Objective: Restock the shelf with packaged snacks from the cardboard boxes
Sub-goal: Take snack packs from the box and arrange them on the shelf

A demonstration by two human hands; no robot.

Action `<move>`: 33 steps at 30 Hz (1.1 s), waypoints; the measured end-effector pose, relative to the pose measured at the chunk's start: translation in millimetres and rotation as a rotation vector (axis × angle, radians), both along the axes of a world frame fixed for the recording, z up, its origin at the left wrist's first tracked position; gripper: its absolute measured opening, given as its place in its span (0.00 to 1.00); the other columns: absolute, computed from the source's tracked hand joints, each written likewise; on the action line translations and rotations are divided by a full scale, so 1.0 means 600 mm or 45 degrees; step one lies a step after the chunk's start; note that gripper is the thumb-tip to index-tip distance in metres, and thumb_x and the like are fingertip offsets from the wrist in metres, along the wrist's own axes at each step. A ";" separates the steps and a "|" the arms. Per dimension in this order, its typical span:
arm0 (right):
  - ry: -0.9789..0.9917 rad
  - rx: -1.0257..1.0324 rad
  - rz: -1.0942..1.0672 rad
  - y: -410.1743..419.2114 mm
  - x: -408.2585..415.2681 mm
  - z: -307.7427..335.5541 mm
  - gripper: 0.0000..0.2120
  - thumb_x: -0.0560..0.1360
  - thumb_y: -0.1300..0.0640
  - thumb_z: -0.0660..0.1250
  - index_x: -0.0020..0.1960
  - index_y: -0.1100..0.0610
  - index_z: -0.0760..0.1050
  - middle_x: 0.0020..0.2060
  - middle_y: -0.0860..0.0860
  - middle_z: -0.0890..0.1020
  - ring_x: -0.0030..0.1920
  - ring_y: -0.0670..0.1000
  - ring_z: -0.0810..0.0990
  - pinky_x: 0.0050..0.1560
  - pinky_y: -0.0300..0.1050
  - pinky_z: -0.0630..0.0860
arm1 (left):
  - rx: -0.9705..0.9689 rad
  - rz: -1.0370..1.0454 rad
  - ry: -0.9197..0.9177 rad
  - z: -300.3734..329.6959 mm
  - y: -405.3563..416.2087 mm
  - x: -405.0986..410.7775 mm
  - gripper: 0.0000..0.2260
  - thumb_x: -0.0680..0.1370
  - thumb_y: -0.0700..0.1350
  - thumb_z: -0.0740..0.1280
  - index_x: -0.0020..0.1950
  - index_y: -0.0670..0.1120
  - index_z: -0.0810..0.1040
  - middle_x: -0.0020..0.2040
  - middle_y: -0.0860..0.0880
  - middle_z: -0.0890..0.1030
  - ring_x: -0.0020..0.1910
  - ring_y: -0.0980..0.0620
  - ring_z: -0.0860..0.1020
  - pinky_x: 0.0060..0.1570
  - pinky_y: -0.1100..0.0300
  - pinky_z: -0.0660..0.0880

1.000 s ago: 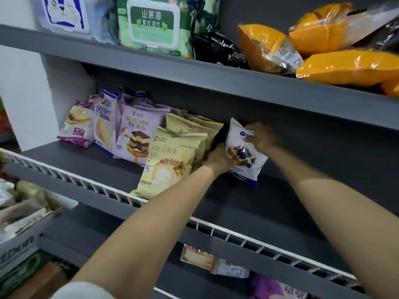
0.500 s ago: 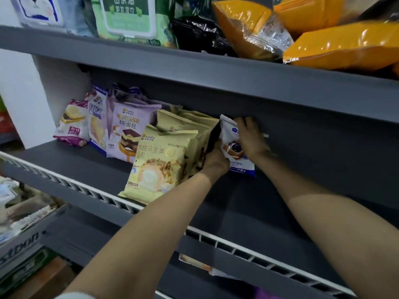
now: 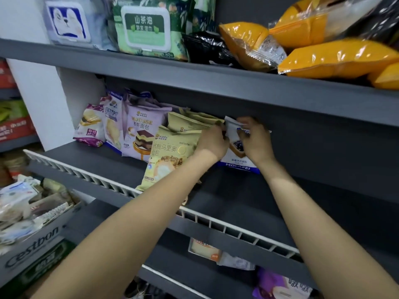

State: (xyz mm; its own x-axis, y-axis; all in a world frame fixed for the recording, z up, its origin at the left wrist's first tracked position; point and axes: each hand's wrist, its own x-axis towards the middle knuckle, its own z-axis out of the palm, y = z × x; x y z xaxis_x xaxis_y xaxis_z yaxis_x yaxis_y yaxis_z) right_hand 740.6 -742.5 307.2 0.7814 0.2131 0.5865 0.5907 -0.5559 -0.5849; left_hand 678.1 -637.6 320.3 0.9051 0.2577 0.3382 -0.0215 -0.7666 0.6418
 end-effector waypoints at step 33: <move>0.644 -1.083 1.261 1.140 -0.954 -0.541 0.12 0.75 0.58 0.63 0.57 0.59 0.77 0.53 0.59 0.81 0.55 0.60 0.79 0.53 0.52 0.76 | -0.173 1.297 0.849 -0.540 1.025 -1.068 0.11 0.76 0.42 0.60 0.54 0.37 0.73 0.58 0.37 0.76 0.57 0.39 0.76 0.50 0.51 0.72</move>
State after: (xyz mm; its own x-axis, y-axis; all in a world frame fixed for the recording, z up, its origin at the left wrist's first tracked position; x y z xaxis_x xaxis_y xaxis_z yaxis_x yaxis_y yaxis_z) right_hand 167.9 -58.5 -17.3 0.1842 0.9372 -0.2962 0.7703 -0.3248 -0.5487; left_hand 37.2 -22.4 -3.9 0.2549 0.9461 -0.1997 0.9124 -0.1669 0.3738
